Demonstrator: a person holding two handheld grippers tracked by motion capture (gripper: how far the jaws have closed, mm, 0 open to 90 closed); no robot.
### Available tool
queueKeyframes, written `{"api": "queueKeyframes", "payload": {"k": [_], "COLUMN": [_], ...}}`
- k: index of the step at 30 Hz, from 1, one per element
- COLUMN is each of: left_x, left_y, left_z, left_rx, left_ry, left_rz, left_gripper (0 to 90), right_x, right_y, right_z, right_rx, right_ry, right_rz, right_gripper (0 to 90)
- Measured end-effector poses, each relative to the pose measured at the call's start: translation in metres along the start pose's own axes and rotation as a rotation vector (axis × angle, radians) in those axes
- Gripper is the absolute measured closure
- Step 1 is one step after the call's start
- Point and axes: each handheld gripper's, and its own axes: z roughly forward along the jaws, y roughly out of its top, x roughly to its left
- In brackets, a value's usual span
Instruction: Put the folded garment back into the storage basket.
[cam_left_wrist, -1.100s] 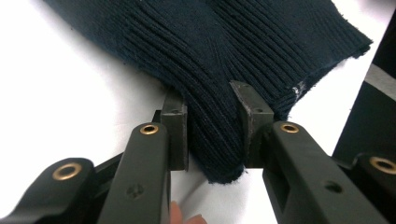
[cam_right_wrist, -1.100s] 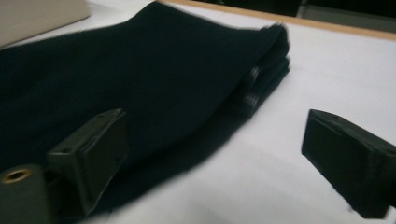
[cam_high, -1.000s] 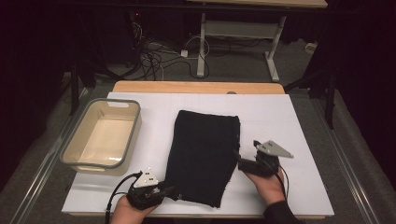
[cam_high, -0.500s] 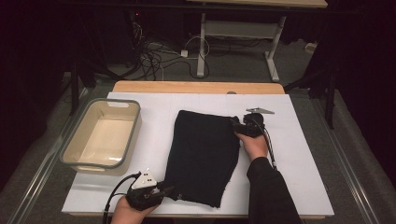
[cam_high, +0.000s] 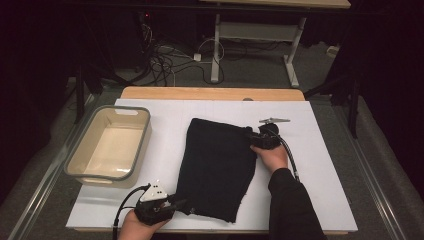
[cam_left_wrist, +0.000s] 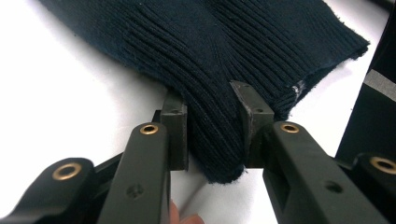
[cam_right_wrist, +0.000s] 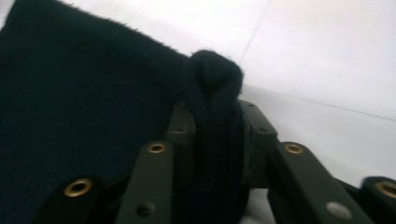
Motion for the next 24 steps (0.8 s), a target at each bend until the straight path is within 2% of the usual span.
{"api": "queueKeyframes", "payload": {"k": [2,5,8,10,12,14,17,21,24], "left_x": [0.000,0.000,0.000,0.001,0.004,0.007,0.012,0.028,0.036], "left_y": [0.000,0.002,0.005,0.009,0.013,0.019,0.029,0.036,0.040], "left_z": [0.000,-0.001,-0.002,-0.005,-0.007,-0.012,-0.021,-0.035,-0.043], "left_rx": [0.003,0.012,0.038,0.063,0.090,0.126,0.180,0.240,0.291], "left_ry": [-0.001,-0.002,0.003,0.006,0.005,0.010,0.045,0.086,0.124], "left_rz": [-0.003,-0.006,-0.011,-0.008,-0.006,0.000,0.020,-0.002,-0.002], "left_gripper": [67.0,67.0,67.1,67.2,67.6,67.8,67.9,68.3,68.4], "right_x": [0.001,0.005,0.006,0.009,0.014,0.019,0.022,0.033,0.043], "right_y": [0.000,0.001,0.000,0.001,0.004,0.009,0.014,0.020,0.026], "right_z": [-0.001,-0.001,-0.003,-0.004,-0.008,-0.012,-0.016,-0.012,-0.006], "right_rx": [0.003,-0.007,-0.022,-0.032,-0.061,-0.112,-0.157,-0.168,-0.187], "right_ry": [0.008,-0.009,0.000,-0.023,-0.043,-0.038,-0.026,-0.021,-0.005], "right_rz": [-0.008,-0.073,-0.079,-0.104,-0.133,-0.144,-0.140,-0.148,-0.144], "right_gripper": [75.0,77.6,78.2,78.8,79.3,79.7,79.9,79.9,79.7]}}
